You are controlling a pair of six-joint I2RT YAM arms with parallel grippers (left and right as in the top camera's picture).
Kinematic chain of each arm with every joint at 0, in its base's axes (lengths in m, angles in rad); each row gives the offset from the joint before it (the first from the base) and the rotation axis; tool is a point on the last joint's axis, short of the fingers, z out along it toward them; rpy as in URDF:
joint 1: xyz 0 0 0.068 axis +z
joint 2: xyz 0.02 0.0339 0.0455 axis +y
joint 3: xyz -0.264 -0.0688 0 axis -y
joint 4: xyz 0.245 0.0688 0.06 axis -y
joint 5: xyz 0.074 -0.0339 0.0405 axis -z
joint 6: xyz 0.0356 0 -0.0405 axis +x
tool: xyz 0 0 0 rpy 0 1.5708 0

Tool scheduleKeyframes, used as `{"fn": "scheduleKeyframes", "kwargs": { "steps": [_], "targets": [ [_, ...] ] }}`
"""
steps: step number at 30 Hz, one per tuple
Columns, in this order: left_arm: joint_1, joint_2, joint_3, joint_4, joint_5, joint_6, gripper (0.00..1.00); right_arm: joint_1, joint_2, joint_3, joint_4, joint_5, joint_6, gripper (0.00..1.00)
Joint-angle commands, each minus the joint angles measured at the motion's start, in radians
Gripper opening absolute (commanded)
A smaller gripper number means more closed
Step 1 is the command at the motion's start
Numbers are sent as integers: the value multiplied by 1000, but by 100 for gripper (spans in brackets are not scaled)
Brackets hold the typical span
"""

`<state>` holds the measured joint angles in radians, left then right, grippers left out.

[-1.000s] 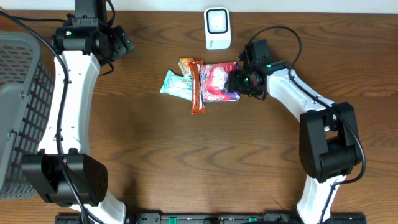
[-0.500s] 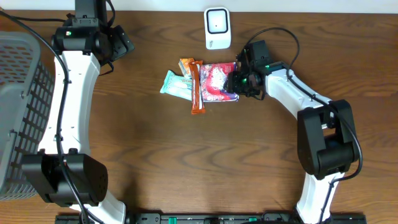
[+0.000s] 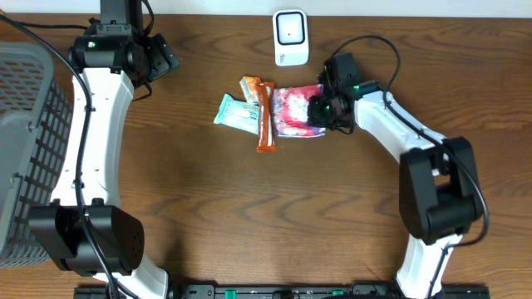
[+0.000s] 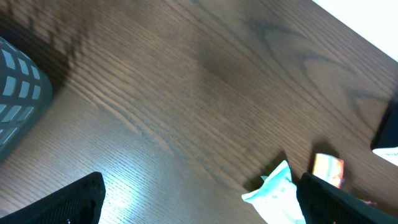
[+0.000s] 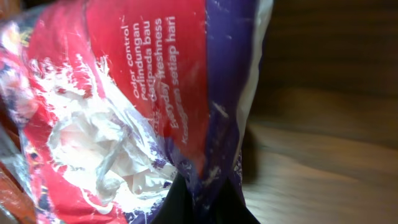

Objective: Scan the item barcode
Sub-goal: 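Grasp the purple-pink pack with the right gripper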

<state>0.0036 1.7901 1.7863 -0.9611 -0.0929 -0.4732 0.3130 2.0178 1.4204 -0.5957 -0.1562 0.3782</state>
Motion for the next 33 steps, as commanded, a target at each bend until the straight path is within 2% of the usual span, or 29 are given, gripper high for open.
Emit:
{"fn": "scheduleKeyframes", "kwargs": {
  "steps": [1,7,13,15,22,28,33],
  "targets": [
    [1,3,-2,1,-17,5,98,31,-137,32,-10,352,-21,1],
    [1,3,-2,1,-17,5,98,107,-224,32,-2,587,-21,1],
    [1,3,-2,1,-17,5,98,189,-213,31,-16,819,-20,1],
    [1,3,-2,1,-17,5,98,209,-200,31,-15,829,-19,1],
    [1,3,-2,1,-17,5,98,224,-185,31,-18,519,-5,1],
    [1,3,-2,0,-17,5,98,214,-185,31,-32,410,31,1],
    [1,3,-2,1,-17,5,98,188,-183,24,-57,211,97,1]
  ]
}}
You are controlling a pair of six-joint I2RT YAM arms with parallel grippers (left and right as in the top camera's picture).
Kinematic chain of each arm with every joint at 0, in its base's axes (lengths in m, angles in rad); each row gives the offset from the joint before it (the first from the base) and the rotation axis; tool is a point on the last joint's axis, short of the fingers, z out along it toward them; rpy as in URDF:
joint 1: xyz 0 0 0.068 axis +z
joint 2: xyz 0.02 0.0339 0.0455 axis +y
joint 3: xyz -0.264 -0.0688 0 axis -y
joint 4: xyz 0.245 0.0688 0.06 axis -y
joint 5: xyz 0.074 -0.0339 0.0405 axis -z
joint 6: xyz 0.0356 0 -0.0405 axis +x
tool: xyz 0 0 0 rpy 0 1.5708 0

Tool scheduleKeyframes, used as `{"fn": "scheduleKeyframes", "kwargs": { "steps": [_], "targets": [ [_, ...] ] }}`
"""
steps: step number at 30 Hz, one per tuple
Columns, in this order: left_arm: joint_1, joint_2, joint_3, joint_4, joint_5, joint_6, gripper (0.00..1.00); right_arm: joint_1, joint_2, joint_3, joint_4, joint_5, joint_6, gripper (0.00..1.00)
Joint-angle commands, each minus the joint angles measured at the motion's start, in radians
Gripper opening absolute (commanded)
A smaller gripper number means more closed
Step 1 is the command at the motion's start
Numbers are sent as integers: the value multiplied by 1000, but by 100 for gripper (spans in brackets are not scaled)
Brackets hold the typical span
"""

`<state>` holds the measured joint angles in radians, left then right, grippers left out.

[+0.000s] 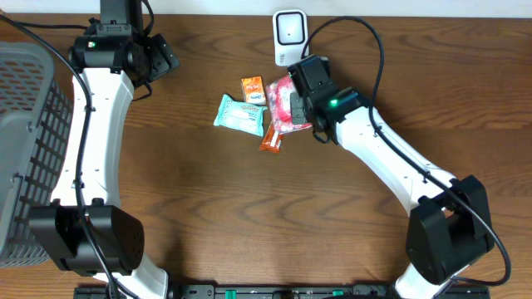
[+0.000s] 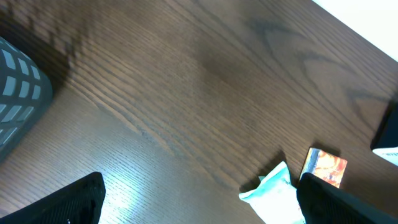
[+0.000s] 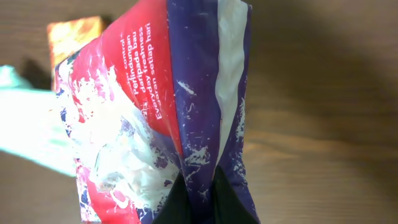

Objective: Scan the item barcode
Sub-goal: 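Grasp the purple-pink pack with the right gripper, then lift the purple-pink pack and hold it before the scanner window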

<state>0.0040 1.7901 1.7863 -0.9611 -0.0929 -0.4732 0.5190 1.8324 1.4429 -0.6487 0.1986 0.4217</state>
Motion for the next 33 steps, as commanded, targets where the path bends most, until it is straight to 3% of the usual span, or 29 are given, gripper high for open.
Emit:
{"fn": "scheduleKeyframes", "kwargs": {
  "steps": [1,3,9,11,13,14,16,21,25,33],
  "targets": [
    [0,3,-2,1,-17,5,98,-21,3,-4,-15,-141,53,2],
    [0,3,-2,1,-17,5,98,-24,3,-11,-37,-95,54,13],
    [0,3,-2,1,-17,5,98,-60,3,-47,-58,-65,65,18],
    [0,3,-2,1,-17,5,98,-73,3,-54,-69,-80,64,25],
    [0,3,-2,1,-17,5,98,-80,3,-66,-69,-85,64,50],
    [0,3,-2,1,-17,5,98,-82,3,-71,-68,-83,63,70],
    [0,3,-2,1,-17,5,98,-90,3,-80,-65,-67,60,86],
    [0,3,-2,0,-17,5,98,-137,3,-117,0,-89,60,91],
    [0,3,-2,0,-17,5,98,-179,3,-201,141,-269,-36,93],
    [0,3,-2,1,-17,5,98,-203,3,-371,345,-357,-48,88]
  ]
}}
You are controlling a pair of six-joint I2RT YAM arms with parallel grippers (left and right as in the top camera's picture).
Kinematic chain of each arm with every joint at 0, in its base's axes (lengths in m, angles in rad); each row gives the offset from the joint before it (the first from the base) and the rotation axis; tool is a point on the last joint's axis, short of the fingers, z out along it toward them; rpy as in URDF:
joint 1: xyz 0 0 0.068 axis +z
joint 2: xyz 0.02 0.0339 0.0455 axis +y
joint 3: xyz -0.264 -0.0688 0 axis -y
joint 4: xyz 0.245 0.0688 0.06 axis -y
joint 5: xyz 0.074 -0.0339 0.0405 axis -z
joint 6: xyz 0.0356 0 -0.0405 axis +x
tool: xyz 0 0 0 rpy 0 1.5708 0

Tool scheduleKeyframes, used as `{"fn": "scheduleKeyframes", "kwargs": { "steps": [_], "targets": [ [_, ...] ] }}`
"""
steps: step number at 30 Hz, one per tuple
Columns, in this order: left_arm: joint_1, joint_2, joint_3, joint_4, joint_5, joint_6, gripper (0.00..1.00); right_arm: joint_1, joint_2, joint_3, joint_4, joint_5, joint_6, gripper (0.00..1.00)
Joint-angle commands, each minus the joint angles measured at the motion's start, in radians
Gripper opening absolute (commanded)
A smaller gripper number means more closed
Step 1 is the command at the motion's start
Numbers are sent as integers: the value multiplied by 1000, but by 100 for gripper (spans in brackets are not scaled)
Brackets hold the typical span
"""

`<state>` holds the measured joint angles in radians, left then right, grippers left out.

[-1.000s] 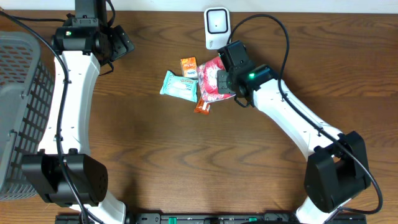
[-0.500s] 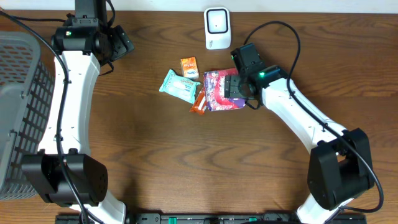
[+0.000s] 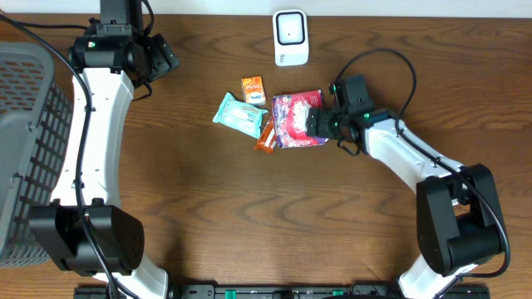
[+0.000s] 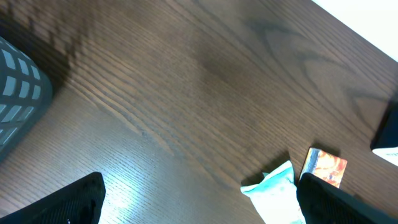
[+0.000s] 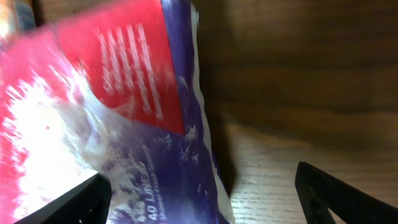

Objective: Scan the item barcode
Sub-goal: 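Lift the purple-pink pack and hold it before the scanner window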

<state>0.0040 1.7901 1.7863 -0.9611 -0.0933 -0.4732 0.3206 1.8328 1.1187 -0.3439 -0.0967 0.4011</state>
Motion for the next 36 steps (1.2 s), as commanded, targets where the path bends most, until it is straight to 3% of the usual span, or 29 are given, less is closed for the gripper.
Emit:
{"fn": "scheduleKeyframes", "kwargs": {
  "steps": [1,22,25,27,28,29,36],
  "targets": [
    [0,3,-2,1,-16,5,98,-5,2,-63,66,-79,-37,88],
    [0,3,-2,1,-16,5,98,88,32,-171,246,-63,-18,69],
    [0,3,-2,1,-16,5,98,96,62,-171,272,-60,3,54],
    [0,3,-2,1,-16,5,98,98,86,-171,288,-60,28,28],
    [0,3,-2,1,-16,5,98,98,96,-171,294,-63,36,9],
    [0,3,-2,1,-16,5,98,98,100,-171,296,-64,41,1],
    [0,3,-2,0,-16,5,98,98,41,-133,303,-65,58,1]
  ]
}}
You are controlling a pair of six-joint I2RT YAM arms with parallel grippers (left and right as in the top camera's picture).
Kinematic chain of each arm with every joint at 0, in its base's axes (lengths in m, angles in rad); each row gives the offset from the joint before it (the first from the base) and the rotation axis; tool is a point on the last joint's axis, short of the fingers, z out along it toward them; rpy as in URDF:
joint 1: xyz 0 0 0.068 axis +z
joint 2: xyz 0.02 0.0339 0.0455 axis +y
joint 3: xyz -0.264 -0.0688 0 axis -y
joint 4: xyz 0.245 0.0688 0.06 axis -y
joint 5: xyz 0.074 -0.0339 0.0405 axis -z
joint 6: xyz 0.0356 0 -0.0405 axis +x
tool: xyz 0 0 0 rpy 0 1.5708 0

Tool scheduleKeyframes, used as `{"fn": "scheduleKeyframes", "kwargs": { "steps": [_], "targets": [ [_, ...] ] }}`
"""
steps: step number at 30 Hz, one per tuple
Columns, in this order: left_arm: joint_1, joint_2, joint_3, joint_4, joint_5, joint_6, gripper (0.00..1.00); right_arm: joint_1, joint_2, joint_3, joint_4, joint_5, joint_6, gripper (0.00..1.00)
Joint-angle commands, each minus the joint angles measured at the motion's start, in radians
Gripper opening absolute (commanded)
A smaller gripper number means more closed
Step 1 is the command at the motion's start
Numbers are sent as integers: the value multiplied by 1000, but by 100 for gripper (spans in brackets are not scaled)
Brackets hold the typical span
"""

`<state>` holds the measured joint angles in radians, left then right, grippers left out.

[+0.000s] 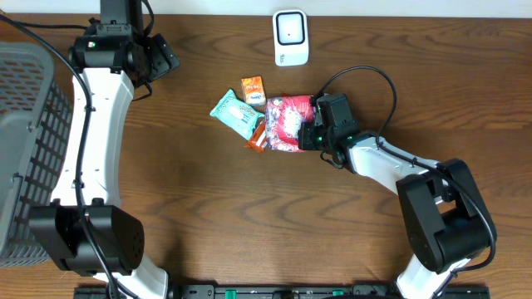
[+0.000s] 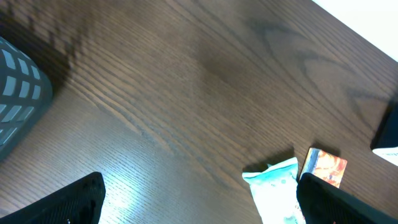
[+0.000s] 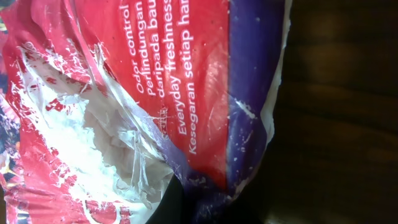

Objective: Scan the item barcode
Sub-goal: 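Lift the purple-pink pack and hold it before the scanner window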

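Note:
A red and purple packet [image 1: 285,123] lies on the wood table in a small pile of items, below the white scanner [image 1: 291,37] at the far edge. My right gripper [image 1: 311,133] is shut on the packet's right edge. In the right wrist view the packet [image 3: 155,93] fills the frame, with printed text but no barcode showing, and the right gripper [image 3: 199,208] pinches its purple seam. My left gripper [image 2: 199,205] hangs open over bare table at the far left, away from the pile.
A teal packet [image 1: 235,112], a small orange packet [image 1: 253,88] and an orange bar [image 1: 257,137] lie against the packet's left side. A grey basket [image 1: 25,141] stands at the table's left edge.
My right gripper was open beside the packet and is now shut on its right edge. The packet, teal packet and orange bar sit slightly further left. The left arm has not moved.
My right gripper was first shut on the packet at the pile. Then it held the packet raised just below the scanner. After that the packet lay on the table with the gripper open next to it. Now the gripper is shut on it again.

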<state>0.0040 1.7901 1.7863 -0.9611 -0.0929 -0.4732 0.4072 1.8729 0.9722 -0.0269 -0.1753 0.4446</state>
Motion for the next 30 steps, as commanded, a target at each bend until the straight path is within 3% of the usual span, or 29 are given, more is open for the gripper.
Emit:
{"fn": "scheduleKeyframes", "kwargs": {
  "steps": [1,11,16,20,23,27,30],
  "targets": [
    [0,3,-2,1,-17,5,98,10,-14,26,-13,17,11,1],
    [0,3,-2,1,-17,5,98,-61,-122,232,29,47,12,1],
    [0,3,-2,1,-17,5,98,-76,-115,248,241,69,42,1],
    [0,3,-2,1,-17,5,98,-71,-82,248,385,171,142,1],
    [0,3,-2,1,-17,5,98,-70,-27,248,470,246,309,1],
    [0,3,-2,1,-17,5,98,-70,62,266,631,251,423,1],
    [0,3,-2,1,-17,5,98,-70,134,336,630,242,482,1]
  ]
}}
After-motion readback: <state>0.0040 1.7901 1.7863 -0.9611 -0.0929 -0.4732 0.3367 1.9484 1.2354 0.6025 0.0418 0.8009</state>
